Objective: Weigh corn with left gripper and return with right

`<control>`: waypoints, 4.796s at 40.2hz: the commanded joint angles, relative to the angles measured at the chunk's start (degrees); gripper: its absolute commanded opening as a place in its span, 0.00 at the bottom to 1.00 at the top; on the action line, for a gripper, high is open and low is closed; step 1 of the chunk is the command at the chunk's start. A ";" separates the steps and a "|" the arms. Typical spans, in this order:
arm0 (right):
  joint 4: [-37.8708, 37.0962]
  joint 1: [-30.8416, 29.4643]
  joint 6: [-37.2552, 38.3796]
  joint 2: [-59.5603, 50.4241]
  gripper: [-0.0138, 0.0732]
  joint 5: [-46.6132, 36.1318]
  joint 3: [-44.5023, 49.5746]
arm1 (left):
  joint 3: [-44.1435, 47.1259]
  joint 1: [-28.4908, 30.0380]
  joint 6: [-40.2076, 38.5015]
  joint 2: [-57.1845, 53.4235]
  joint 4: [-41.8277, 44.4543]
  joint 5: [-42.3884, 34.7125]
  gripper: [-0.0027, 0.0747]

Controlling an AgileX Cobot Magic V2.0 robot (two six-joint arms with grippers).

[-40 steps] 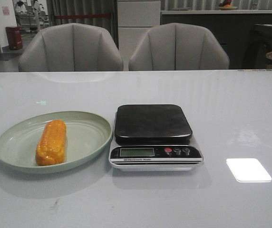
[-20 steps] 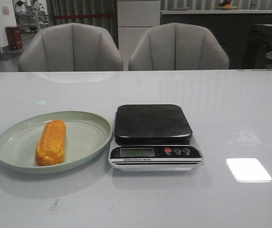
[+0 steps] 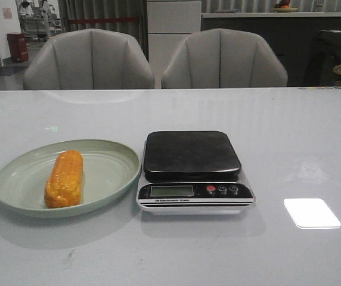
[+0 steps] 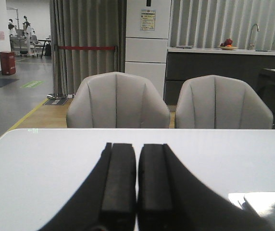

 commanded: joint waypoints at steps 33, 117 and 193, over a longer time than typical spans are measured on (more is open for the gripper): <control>-0.82 -0.20 -0.10 -1.08 0.35 -4.55 0.24 | -13.70 -6.45 -0.57 29.91 -5.58 6.41 0.71; -0.82 -0.20 -0.10 -1.08 0.35 -4.55 0.24 | -59.68 -24.72 -6.88 101.17 -10.86 15.88 0.19; -0.82 -0.20 -0.10 -1.08 0.35 -4.55 0.24 | -69.58 -32.81 -6.43 102.72 -10.36 11.95 0.62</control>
